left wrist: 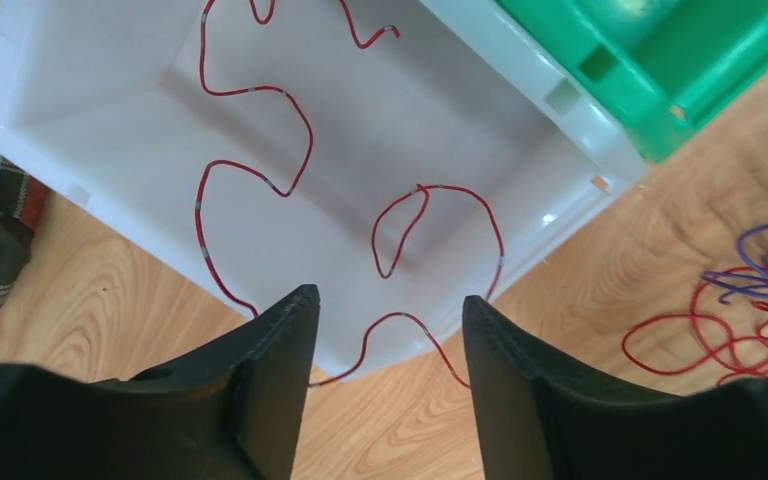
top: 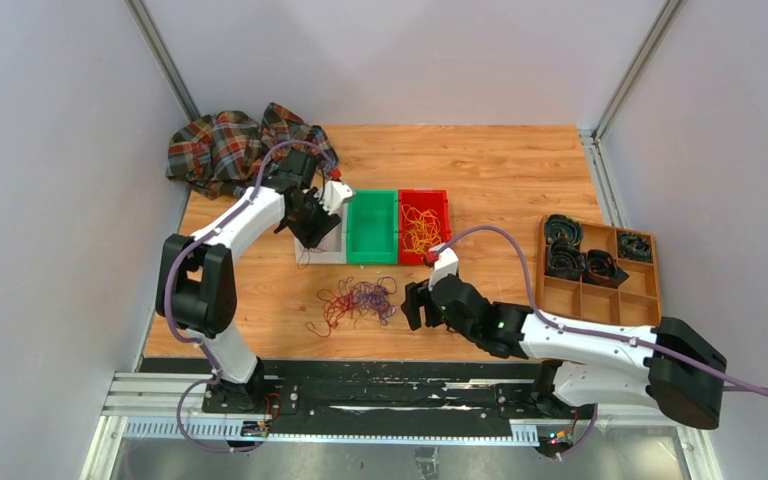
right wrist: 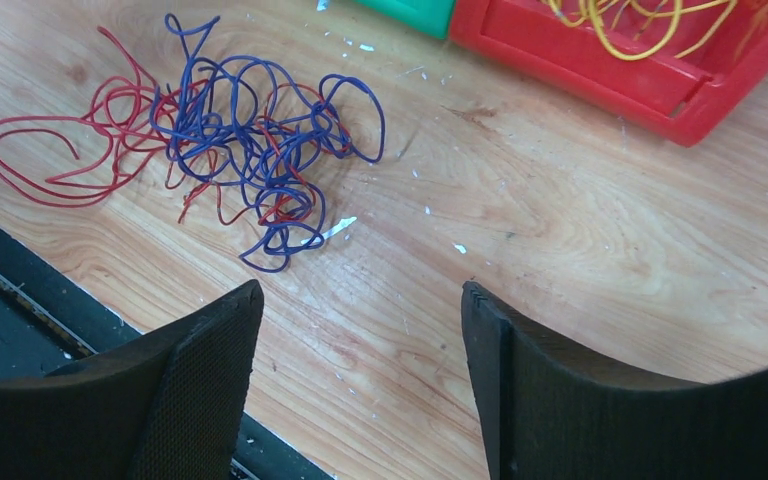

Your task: Untangle the cables

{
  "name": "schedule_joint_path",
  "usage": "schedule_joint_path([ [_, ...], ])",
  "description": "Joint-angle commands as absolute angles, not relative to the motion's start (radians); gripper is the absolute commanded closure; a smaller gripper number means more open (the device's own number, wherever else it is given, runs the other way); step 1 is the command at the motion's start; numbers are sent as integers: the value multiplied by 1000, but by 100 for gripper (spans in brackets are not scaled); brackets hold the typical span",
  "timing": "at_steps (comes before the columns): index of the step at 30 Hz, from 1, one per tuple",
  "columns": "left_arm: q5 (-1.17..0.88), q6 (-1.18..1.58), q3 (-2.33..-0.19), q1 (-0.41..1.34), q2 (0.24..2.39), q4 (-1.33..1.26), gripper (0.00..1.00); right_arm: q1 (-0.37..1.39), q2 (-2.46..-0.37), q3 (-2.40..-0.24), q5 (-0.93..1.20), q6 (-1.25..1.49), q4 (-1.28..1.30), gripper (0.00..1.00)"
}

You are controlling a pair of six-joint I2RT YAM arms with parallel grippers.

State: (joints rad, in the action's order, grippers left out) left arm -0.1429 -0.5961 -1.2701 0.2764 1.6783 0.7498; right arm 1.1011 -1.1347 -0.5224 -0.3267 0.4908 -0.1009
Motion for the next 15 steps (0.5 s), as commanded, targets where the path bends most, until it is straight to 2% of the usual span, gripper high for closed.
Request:
schedule_joint_path([
  [1,-73,-547,-1310,296,1733,712,44,1115,-1080,-495,-396,516,-45,29],
  [3,-71,-540,-1319,308,1756,709,46,1115,-1063,-490,-412,518,-35,30],
  [5,-73,-531,-1324,318,1776,700,54,1114,-1052,-486,-422,517,-24,33],
  [9,-83,-503,-1357,323,1822,693,71,1114,-1036,-486,-455,515,-9,40],
  [12,-76,-480,-1388,324,1851,694,92,1115,-1027,-490,-496,509,-6,46],
  [15,-60,-486,-1413,335,1856,693,99,1114,-1019,-496,-517,501,-2,48],
])
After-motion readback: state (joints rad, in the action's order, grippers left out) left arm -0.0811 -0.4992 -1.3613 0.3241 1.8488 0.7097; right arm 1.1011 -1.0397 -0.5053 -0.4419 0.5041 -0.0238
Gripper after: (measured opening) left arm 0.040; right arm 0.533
